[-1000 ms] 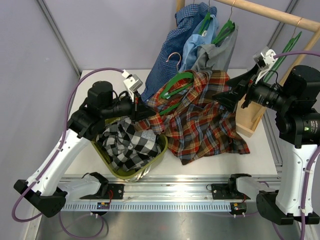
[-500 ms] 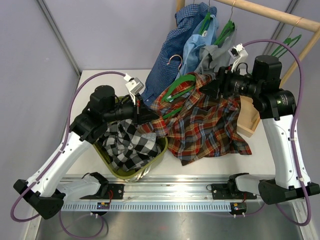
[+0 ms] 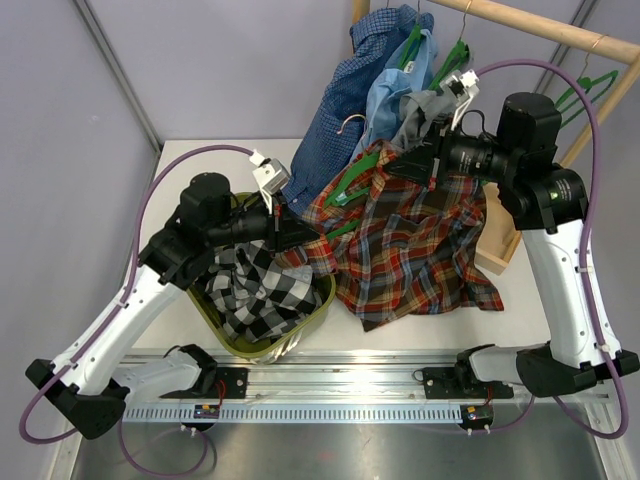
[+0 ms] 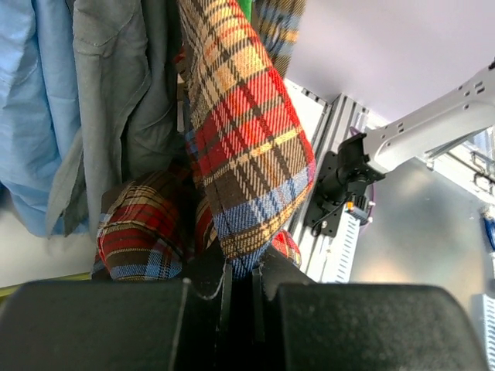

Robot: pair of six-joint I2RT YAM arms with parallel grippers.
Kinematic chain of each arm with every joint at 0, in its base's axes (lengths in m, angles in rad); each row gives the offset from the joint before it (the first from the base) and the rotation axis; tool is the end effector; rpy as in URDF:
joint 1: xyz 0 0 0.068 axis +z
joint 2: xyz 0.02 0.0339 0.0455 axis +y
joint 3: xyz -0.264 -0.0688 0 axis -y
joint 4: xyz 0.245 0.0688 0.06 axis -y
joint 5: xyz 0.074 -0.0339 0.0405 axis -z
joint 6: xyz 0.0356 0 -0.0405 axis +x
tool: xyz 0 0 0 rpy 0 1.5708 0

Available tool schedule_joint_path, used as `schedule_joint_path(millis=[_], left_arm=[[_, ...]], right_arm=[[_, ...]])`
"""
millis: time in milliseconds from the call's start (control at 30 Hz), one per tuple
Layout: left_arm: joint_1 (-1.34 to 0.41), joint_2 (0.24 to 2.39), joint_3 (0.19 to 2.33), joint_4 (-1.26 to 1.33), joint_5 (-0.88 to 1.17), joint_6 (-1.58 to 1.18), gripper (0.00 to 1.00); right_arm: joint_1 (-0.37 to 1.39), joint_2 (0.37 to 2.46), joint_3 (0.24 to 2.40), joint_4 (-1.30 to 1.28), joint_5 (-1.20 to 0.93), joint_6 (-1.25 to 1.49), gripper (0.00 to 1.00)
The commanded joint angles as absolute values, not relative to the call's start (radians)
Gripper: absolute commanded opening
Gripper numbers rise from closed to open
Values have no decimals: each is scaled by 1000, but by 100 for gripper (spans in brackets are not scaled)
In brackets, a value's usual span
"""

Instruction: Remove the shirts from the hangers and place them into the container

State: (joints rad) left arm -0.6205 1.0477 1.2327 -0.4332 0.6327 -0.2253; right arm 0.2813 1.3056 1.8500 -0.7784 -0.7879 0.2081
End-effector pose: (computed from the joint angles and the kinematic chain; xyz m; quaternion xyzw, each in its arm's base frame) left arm 0.1647 -0.1436 0.4210 0.3346 0.6979 -0.4634 0.4315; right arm 0.2098 0.0869 0.5235 -0.2642 0.7155 0.4309 0.4822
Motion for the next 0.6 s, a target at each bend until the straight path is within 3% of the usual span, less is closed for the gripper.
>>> schedule_joint_path(millis=[0,333,533,567], left_arm=[[-626,1055,1227,-364,657,-163,0],[-626,1100,1236,-285,673,-146,0],[-621,1045,1218,-287,644,-92,0],[-615,1039,1210,-282,646,-86,0]], right_arm=[[343,1324,1954,-649,-908,244,0],[511,1378,2002,-770,-934,71,0],[511,1246,1826,-1107,-847,-431,0],[511,1229,1772,-1161,-829,-521,4]])
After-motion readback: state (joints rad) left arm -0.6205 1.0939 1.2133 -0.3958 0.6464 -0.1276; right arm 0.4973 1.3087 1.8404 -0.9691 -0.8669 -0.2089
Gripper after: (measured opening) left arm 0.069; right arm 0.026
